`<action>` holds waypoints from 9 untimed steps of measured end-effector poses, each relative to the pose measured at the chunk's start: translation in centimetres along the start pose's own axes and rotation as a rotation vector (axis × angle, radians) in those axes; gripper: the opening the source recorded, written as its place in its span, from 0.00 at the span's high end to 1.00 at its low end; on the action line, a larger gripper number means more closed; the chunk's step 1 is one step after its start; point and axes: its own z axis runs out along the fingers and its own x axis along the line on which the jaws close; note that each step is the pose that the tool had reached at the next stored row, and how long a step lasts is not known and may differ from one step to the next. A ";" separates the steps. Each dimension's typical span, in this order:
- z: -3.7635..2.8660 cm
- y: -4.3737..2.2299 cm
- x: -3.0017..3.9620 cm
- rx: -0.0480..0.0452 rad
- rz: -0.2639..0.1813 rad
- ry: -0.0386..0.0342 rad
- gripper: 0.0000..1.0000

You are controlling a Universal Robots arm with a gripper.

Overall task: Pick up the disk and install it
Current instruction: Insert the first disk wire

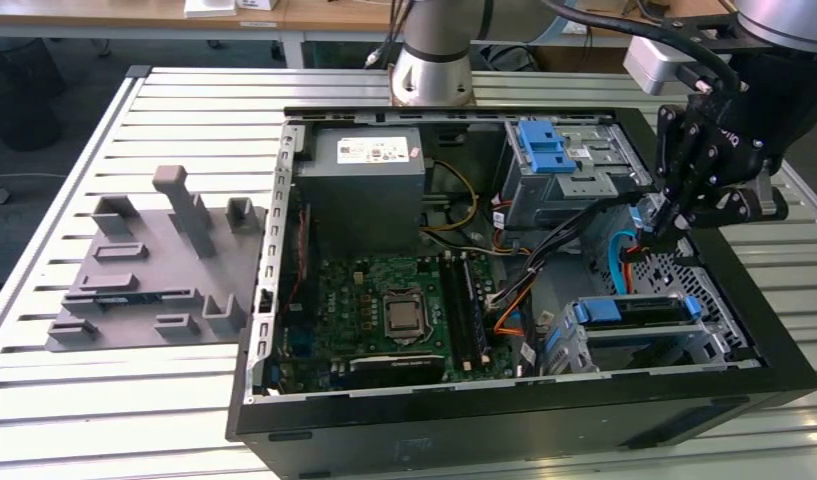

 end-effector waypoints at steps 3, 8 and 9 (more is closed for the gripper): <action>0.00 0.00 0.00 0.0000 0.000 0.0012 0.82; 0.03 0.00 0.00 0.0000 0.000 0.0025 0.74; 0.06 0.00 -0.01 0.0000 0.000 0.0026 0.74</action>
